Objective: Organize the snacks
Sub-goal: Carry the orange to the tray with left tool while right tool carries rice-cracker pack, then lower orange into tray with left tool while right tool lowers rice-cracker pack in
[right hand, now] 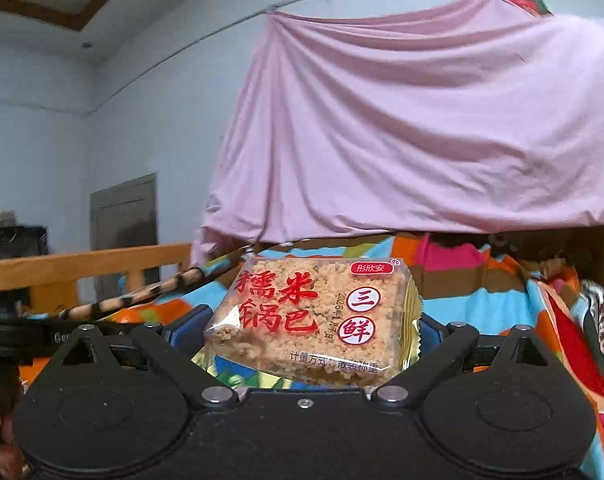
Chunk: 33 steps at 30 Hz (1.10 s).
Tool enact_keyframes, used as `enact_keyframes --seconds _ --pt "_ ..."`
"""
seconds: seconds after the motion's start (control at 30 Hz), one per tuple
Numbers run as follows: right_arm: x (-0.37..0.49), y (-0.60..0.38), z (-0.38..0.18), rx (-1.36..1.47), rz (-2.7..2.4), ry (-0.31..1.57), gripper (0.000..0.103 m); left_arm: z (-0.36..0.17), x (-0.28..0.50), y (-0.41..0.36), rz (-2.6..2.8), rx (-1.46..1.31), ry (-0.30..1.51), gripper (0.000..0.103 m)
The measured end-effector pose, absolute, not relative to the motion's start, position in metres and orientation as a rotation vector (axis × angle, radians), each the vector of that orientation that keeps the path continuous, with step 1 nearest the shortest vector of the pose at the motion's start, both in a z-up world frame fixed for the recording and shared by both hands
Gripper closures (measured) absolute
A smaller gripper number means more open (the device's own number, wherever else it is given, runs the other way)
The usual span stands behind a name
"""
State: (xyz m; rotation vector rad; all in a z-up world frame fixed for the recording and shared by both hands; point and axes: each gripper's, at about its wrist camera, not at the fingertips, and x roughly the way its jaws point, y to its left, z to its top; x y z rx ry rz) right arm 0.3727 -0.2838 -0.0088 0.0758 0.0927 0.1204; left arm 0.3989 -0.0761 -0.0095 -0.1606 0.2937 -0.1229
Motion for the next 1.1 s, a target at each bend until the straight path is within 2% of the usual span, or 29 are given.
enact_keyframes --seconds 0.23,0.53,1.1 --pt "0.424 -0.317 -0.038 0.155 0.090 0.216 0.005 -0.040 0.446 -0.098 -0.158 -0.128 0.354 0.067" --pt "0.444 -0.328 -0.077 0.182 0.057 0.348 0.005 -0.068 0.479 -0.121 -0.211 -0.111 0.450 0.067" --pt "0.455 -0.313 -0.091 0.113 0.084 0.447 0.005 -0.079 0.493 -0.129 -0.253 -0.096 0.527 0.067"
